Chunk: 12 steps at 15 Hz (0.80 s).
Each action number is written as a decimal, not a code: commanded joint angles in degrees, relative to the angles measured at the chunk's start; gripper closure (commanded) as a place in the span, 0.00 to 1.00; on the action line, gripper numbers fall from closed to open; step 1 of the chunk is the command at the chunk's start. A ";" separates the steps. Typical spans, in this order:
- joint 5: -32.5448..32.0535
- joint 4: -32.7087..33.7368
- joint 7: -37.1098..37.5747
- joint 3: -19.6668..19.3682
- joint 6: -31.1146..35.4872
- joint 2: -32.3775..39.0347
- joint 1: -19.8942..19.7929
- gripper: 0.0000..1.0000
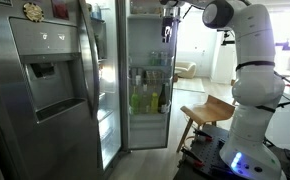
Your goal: Remove the green can from the stool and place it in the fridge
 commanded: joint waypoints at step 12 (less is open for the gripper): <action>0.00 -4.52 0.07 0.00 -0.01 -3.82 0.20 0.00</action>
